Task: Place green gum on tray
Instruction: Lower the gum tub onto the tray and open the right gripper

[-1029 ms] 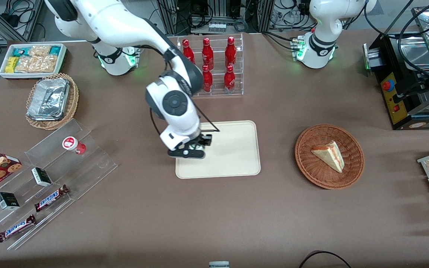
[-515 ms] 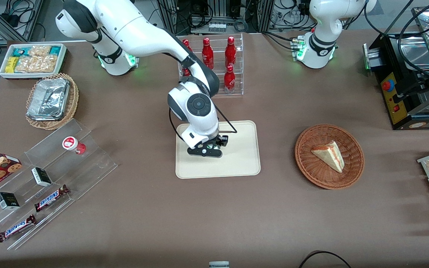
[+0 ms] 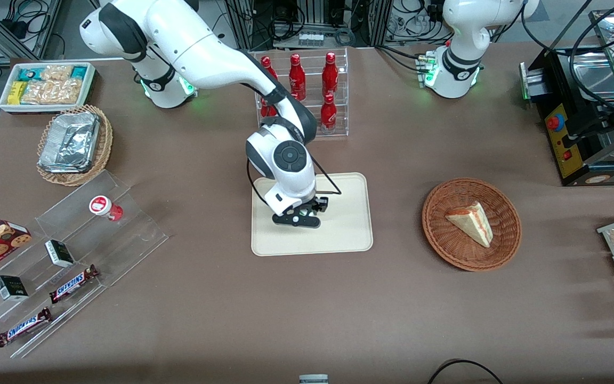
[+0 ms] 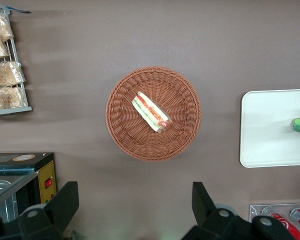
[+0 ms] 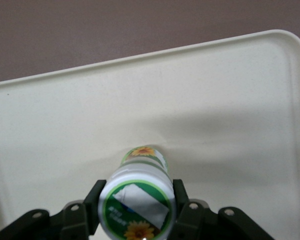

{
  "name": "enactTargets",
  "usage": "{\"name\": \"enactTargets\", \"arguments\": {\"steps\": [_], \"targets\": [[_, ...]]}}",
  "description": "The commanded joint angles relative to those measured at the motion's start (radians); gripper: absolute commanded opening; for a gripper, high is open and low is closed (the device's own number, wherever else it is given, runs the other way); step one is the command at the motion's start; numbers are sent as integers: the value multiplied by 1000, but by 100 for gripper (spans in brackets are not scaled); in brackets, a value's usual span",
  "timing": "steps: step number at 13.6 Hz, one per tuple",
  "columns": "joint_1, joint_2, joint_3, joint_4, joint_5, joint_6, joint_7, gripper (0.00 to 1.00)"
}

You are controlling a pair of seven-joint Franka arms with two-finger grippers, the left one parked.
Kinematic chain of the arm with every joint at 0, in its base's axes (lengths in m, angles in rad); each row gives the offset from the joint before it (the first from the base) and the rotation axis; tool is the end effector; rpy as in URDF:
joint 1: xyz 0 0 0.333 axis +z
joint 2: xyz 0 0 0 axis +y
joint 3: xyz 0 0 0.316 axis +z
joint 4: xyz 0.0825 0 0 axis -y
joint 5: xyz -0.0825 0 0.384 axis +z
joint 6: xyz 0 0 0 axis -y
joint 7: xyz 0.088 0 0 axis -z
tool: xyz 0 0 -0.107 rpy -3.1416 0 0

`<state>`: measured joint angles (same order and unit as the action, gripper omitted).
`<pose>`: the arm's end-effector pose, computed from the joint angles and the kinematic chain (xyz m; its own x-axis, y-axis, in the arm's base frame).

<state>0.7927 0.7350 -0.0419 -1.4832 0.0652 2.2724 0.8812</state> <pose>0.5238 0.4982 0.2446 0.9871 -0.1593 0.0163 -0.1581 -0.9857 -0.0574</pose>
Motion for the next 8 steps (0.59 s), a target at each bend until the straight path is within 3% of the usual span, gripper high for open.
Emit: {"name": "enactTargets", "arguments": {"steps": [1,3,4,8], "targets": [[14,35,-12,32,-30,24,31,0],[19,43,-12,34,-44,27,35,54],[23,44,-12,34,-45,27,35,100],[28,47,-13,26,-114,50,33,100]]}}
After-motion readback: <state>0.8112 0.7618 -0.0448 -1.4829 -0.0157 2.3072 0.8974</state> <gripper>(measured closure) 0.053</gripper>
